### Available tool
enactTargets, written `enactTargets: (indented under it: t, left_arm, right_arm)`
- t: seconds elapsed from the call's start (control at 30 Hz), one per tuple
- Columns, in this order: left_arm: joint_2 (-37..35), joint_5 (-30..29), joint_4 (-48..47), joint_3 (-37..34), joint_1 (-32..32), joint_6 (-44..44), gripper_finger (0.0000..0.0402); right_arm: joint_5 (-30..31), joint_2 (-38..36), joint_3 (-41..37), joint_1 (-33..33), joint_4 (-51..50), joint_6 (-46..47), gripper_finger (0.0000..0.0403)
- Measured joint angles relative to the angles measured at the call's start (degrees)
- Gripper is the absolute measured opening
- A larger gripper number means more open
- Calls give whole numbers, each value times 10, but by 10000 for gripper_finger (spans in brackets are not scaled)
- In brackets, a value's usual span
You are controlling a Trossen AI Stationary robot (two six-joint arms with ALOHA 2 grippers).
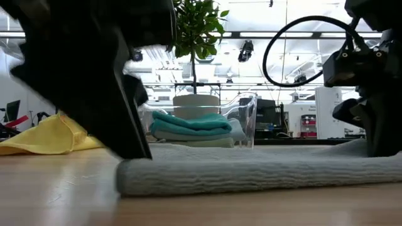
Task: Fold microfiber towels
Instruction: Fold the gray microfiber cloth
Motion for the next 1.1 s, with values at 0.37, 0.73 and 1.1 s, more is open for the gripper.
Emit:
enactTargets:
  t: [0.37,0.73,1.1]
  left_arm:
    - [-62,-139,-48,-1,8,48,111]
    - [-11,-217,-73,-4,23,30,111]
    - [2,-206,-179,-4,23,-84,111]
  right_arm:
    - [8,-45,-1,0,5,-3,9]
    - [20,-41,-1,0,14,-3,9]
    - [20,-41,-7,0,16,-4,9]
